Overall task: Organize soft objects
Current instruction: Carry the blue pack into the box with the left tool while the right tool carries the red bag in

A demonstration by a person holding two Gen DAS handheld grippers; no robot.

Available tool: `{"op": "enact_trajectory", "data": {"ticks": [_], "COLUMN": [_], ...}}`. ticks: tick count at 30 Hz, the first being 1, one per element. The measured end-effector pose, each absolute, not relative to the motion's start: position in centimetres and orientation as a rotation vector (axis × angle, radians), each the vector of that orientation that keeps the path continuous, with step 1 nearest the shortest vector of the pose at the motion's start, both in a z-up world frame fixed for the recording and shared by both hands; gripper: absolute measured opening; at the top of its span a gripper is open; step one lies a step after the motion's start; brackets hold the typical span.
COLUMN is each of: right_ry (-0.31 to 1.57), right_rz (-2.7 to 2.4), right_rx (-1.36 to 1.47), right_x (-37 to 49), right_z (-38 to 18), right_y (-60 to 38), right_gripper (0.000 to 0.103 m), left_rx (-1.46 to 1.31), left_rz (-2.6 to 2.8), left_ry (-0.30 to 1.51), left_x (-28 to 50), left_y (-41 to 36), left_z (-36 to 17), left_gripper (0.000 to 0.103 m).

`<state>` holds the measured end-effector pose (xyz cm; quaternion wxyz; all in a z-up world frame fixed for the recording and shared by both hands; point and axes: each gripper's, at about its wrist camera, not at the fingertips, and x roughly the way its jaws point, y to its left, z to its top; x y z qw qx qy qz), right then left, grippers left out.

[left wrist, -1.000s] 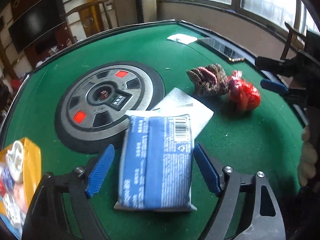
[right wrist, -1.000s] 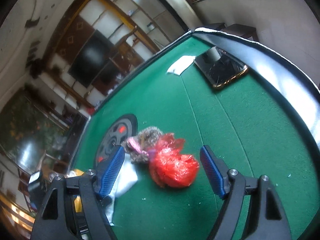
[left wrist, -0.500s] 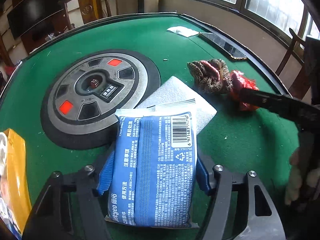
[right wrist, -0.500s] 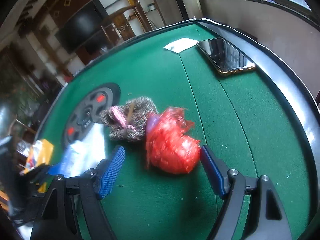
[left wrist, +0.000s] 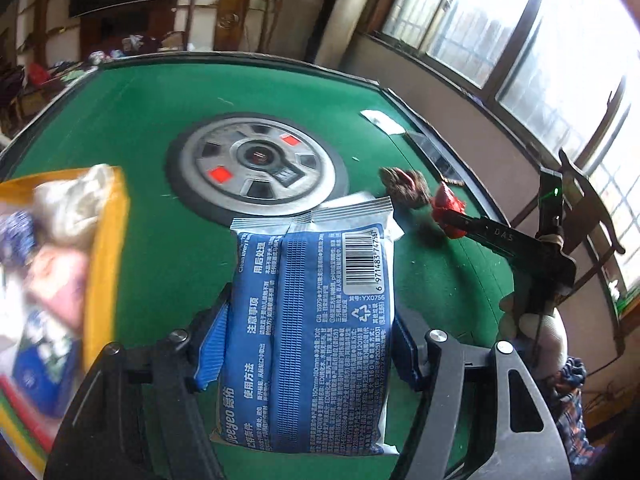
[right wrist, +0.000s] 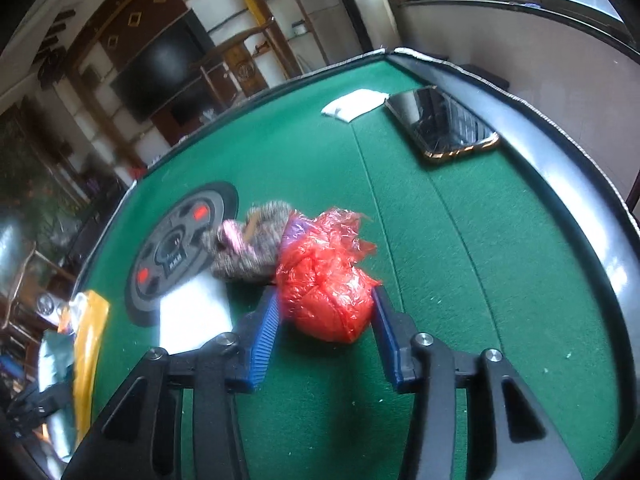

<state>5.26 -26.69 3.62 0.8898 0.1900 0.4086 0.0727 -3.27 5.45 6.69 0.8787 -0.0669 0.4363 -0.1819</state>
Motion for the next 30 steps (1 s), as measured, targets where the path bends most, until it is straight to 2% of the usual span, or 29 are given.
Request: {"op": "enact_trajectory", "data": {"ticks": [10, 18, 25, 30], "right_ry": [0.795, 0.748, 0.742, 0.77], "right_rz": [0.117, 0.154, 0.302, 0.467], "right_rx": [0.391, 0.386, 0.39, 0.353], "right_x": [4.3, 2.9, 0.6, -0.3], "right_z": [4.6, 6.1, 8.0, 9.2], "right_y": [-26.5, -24.9, -20.6, -15.2], "right_gripper": [0.041, 0.041, 0.041, 0.041], "left_rx": [-0.268, -0.361, -0.416, -0.4], "left_rz": [-0.088, 0.202, 0.288, 0.274], "left_ry": [0.805, 0.836, 0.863, 0.889], "left_x": [-9.6, -13.4, -14.9, -12.8], "left_y": [19.4, 29.9, 33.1, 32.5], "left_z": [8.9, 6.4, 4.6, 3.9], "left_gripper": [0.067, 0.067, 0.072, 0.074]}}
